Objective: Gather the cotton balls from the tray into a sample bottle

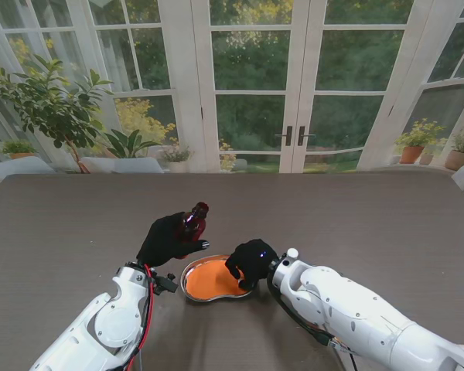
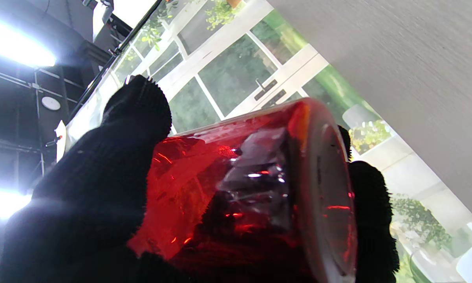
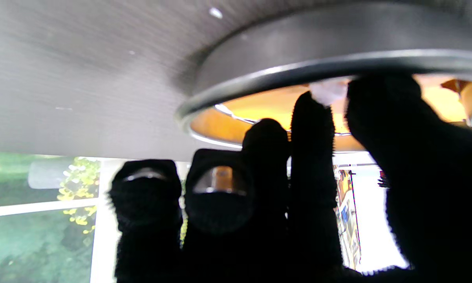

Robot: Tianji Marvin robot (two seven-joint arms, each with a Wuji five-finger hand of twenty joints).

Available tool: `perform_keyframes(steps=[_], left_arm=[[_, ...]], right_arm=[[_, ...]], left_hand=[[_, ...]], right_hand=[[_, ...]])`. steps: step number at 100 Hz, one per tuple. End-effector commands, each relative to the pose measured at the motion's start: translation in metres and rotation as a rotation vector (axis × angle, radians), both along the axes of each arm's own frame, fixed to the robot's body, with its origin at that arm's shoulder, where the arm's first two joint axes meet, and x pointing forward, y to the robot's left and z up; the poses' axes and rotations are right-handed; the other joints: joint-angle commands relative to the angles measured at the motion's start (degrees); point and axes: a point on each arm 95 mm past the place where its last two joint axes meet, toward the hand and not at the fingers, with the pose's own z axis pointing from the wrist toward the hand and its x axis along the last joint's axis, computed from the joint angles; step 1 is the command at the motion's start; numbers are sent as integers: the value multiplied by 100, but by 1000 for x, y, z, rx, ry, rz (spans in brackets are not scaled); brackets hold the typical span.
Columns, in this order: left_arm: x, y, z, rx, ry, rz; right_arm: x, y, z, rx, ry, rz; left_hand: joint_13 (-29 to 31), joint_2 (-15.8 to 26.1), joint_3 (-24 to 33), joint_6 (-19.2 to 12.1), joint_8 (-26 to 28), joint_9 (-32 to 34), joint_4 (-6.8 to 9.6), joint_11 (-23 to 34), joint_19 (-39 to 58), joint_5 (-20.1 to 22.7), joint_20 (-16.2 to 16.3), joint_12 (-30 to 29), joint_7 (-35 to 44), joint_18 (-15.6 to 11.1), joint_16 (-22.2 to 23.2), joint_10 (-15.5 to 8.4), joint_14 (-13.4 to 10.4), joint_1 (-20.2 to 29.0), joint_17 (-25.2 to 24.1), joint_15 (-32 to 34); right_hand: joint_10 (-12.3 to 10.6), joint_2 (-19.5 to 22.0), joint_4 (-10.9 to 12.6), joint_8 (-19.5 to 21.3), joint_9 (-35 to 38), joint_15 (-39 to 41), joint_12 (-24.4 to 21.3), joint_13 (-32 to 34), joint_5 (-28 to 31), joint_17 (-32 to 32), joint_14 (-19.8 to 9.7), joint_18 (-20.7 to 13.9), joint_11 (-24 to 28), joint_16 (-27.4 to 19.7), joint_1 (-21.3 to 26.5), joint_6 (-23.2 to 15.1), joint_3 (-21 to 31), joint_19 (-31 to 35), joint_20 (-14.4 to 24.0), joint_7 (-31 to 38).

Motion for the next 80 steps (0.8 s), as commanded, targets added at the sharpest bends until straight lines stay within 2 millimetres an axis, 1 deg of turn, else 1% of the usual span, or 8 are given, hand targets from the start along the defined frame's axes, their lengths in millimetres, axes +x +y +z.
perform_keyframes(steps=[1,8,25,31,33,51,80], left_arm=[[-1,-3,0,-2,7,-14],[-1,-3,0,-2,7,-15],[-1,-3,0,-1,9,-16],[-1,-3,0,-1,9,-17],[-1,-3,0,-1,8,-17],[0,-3,0,0,8,-17],[0,-4,-1,1,9,-19]], right_arm=[[-1,2,-3,-16,16,10],[-1,2,-3,-14,18,11],[-1,3,-4,-6,18,15],[0,3,-4,-6,21,15],[0,3,-4,-6,22,16],[1,4,-2,-2,23,21],[2,6,8,56,52,-9]], left_hand=[[22,1115,911,-1469,127,400,49,67,-161,764,-14,-66,540,-217,59,-658,7,884,-219,92],[20,1112,911,-1475,128,400,49,66,-157,766,-12,-71,541,-217,59,-650,8,881,-213,91],[15,1114,913,-1469,129,397,49,65,-162,763,-13,-73,538,-216,57,-648,11,882,-221,87],[17,1117,910,-1477,131,397,48,65,-162,762,-12,-76,538,-216,59,-651,8,880,-222,90],[19,1118,911,-1477,130,401,49,68,-162,759,-12,-75,537,-216,59,-658,9,881,-222,90],[15,1119,912,-1470,130,391,49,68,-163,760,-12,-76,535,-221,58,-666,1,876,-222,88],[18,1113,911,-1472,133,395,48,70,-165,762,-11,-76,539,-214,59,-656,9,879,-224,91]], right_hand=[[-140,28,-99,-194,280,238,82,210,-5,98,-146,130,109,120,164,-99,115,304,-36,253],[-135,160,-62,-187,284,242,86,210,75,101,-157,119,115,121,186,-95,142,309,-37,309],[-135,264,-18,-156,290,281,87,211,240,114,-175,101,123,136,240,-83,169,319,-41,438],[-130,271,-11,-146,291,286,88,212,286,113,-189,102,126,137,258,-82,171,319,-43,472],[-133,273,-6,-149,289,297,89,210,294,113,-155,101,128,141,268,-81,176,320,-44,480],[-142,352,34,-113,248,310,125,215,309,127,-249,54,166,144,334,-34,211,320,-57,541],[-150,388,45,-7,229,323,151,215,312,137,-276,-5,213,144,339,11,256,323,-79,577]])
